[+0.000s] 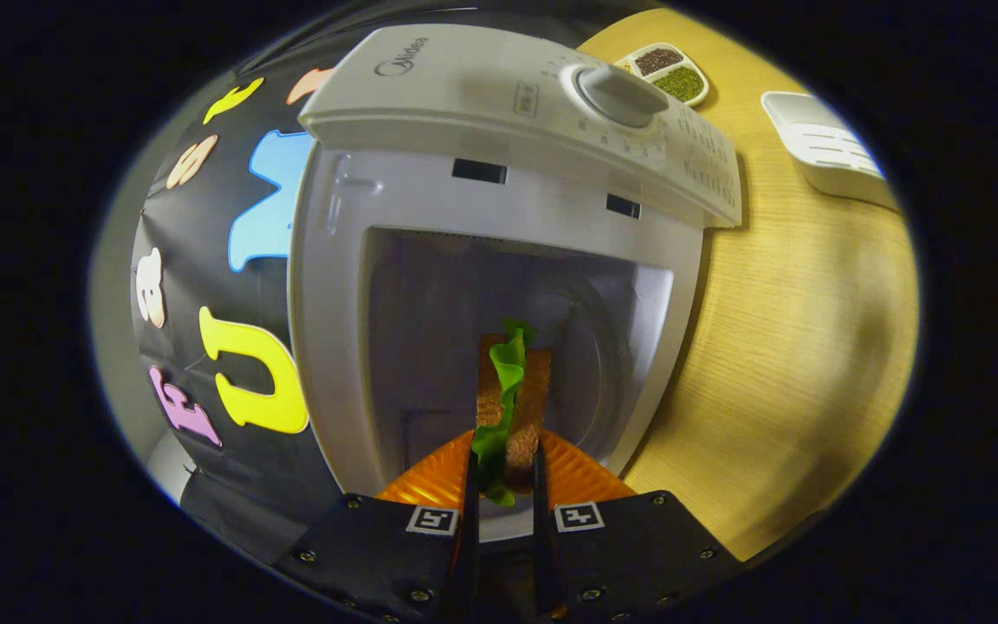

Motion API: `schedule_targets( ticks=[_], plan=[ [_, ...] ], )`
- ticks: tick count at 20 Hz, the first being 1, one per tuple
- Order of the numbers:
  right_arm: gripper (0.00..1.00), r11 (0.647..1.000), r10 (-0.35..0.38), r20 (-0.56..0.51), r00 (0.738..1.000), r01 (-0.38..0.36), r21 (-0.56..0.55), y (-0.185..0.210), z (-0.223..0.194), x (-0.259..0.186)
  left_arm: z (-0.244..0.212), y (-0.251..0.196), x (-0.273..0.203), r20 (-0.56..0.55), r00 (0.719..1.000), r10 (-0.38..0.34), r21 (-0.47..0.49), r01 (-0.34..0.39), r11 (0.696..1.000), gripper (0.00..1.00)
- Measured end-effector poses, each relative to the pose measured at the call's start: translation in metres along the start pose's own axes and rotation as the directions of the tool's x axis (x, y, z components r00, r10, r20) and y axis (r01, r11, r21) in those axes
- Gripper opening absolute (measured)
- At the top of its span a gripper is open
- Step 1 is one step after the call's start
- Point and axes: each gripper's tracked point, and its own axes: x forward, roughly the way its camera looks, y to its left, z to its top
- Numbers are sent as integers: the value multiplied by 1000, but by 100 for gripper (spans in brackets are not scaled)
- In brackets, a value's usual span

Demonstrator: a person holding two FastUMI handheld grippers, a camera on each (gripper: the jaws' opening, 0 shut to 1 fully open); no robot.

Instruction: Open the microwave oven with the left hand, put the food in, and close the microwave oven.

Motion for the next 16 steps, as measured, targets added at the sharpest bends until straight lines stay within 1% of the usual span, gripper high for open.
schedule_targets(
  ticks=[3, 4, 5, 7, 8, 9, 10, 11, 12, 13, 15, 16],
  plan=[
    [26, 1000, -20, 67, 998, 19, 24, -5, 1, 30, -5, 17, 5, -16, 1000, 18, -8, -18, 1000, 86],
    [26, 999, -36, 83, 996, 34, 24, -9, 2, 40, -6, 23, 5, -19, 999, 26, -10, -26, 1000, 88],
    [26, 998, -56, 97, 994, 55, 17, -14, 2, 48, -8, 28, 4, -24, 999, 33, -12, -33, 999, 88],
    [27, 998, -69, 114, 991, 68, 21, -17, 1, 59, -8, 34, 5, -32, 999, 42, -19, -43, 999, 88],
    [31, 996, -92, 112, 989, 94, -4, -23, -2, 61, -9, 37, 4, -34, 998, 47, -23, -47, 999, 88],
    [26, 992, -117, 110, 987, 120, -25, -26, -2, 61, -9, 38, 3, -33, 998, 49, -27, -50, 998, 88],
    [27, 990, -131, 108, 985, 136, -42, -28, -3, 60, -9, 39, 3, -30, 998, 51, -27, -52, 998, 86],
    [31, 986, -146, 106, 984, 153, -64, -30, -2, 56, -8, 39, 4, -23, 998, 54, -27, -54, 998, 86],
    [40, 983, -152, 108, 982, 162, -84, -30, 0, 52, -5, 40, 5, -11, 998, 55, -27, -55, 998, 88],
    [40, 977, -179, 103, 978, 189, -102, -33, 1, 47, -4, 38, 7, -7, 999, 48, -33, -48, 998, 88],
    [49, 967, -210, 78, 975, 219, -132, -35, 1, 40, -7, 31, 11, -7, 999, 36, -41, -36, 998, 88],
    [54, 962, -218, 76, 973, 227, -152, -36, 3, 35, -8, 28, 13, -11, 1000, 30, -42, -30, 999, 86]
  ],
)
